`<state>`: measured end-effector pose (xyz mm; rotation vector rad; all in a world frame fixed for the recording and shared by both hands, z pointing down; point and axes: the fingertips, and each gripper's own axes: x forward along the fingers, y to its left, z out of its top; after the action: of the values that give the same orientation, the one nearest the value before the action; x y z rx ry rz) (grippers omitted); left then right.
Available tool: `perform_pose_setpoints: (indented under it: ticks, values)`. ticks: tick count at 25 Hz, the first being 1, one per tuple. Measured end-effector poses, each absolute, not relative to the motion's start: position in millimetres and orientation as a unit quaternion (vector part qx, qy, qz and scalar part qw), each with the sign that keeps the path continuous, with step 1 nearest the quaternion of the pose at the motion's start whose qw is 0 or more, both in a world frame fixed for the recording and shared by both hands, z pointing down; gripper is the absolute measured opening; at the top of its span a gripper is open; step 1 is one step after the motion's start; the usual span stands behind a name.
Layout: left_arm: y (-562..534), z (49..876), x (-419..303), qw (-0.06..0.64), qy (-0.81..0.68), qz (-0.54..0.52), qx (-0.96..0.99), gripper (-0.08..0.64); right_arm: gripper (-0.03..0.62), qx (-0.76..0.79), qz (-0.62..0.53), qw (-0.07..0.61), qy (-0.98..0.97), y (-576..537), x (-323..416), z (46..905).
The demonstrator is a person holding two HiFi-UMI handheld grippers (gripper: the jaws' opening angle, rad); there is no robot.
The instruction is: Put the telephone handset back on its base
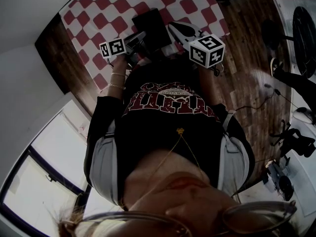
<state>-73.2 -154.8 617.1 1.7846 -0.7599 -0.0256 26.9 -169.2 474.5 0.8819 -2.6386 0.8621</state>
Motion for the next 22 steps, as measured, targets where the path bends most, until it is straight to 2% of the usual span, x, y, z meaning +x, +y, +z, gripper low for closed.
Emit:
perform_pose_setpoints:
  ticks: [19,22]
  values:
    - [-155.4,620.0,-72.8,0.556,-0.33,0.015,0.763,0.083,0.02,0.288,0.294,0.11,-0.905,-168.9,21.6,471.2]
    - [-155.6,622.2,-74.9,0.549,-0.329,0.028,0.768,0.118,0.02,0.288,0.293,0.109,-0.905,-168.7,22.0,470.8]
